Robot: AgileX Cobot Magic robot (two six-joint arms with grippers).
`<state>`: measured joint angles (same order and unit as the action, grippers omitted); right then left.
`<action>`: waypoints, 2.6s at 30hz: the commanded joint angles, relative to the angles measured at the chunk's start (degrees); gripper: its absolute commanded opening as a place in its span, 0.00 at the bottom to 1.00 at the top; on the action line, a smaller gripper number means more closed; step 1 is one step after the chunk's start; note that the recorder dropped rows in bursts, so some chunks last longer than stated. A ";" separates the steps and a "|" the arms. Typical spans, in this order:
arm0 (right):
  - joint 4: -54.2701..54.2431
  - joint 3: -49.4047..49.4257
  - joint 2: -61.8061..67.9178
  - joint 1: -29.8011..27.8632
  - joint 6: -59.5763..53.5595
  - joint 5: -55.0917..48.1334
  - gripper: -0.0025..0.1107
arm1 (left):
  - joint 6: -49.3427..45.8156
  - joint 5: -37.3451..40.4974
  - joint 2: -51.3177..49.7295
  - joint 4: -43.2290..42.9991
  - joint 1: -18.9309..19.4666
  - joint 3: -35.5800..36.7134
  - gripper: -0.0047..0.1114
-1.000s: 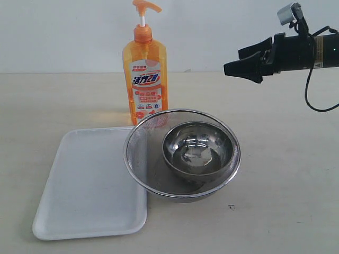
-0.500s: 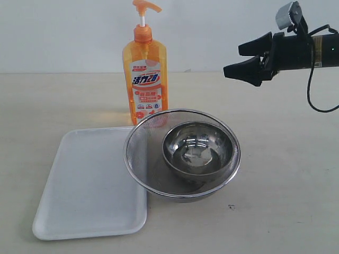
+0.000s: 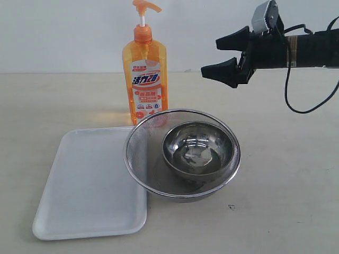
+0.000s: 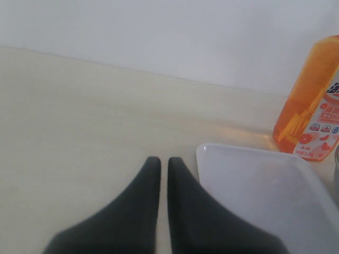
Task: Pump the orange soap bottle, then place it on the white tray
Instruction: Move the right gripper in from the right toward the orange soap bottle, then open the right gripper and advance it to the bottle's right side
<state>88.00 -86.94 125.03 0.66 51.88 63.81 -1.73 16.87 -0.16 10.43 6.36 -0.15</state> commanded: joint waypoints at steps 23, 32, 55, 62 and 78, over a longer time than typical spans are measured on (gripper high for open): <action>-5.54 -13.70 10.90 0.05 10.04 -1.54 0.95 | -0.03 0.11 0.16 0.06 -0.28 0.15 0.08; -13.00 -13.70 10.90 -0.06 8.74 -0.99 0.95 | -0.03 0.11 0.16 0.06 -0.28 0.15 0.08; -8.77 -13.70 10.90 0.04 5.83 -2.35 0.95 | -0.03 0.11 0.16 0.06 -0.28 0.15 0.08; -0.45 -13.70 10.90 1.25 5.11 -0.72 0.95 | -0.03 0.11 0.16 0.06 -0.28 0.15 0.08; 1.02 -17.05 11.00 9.05 6.86 -3.97 0.95 | -0.03 0.11 0.16 0.06 -0.28 0.15 0.08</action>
<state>88.62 -102.62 136.13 9.09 57.53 60.09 -1.73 16.87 -0.16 10.43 6.36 -0.15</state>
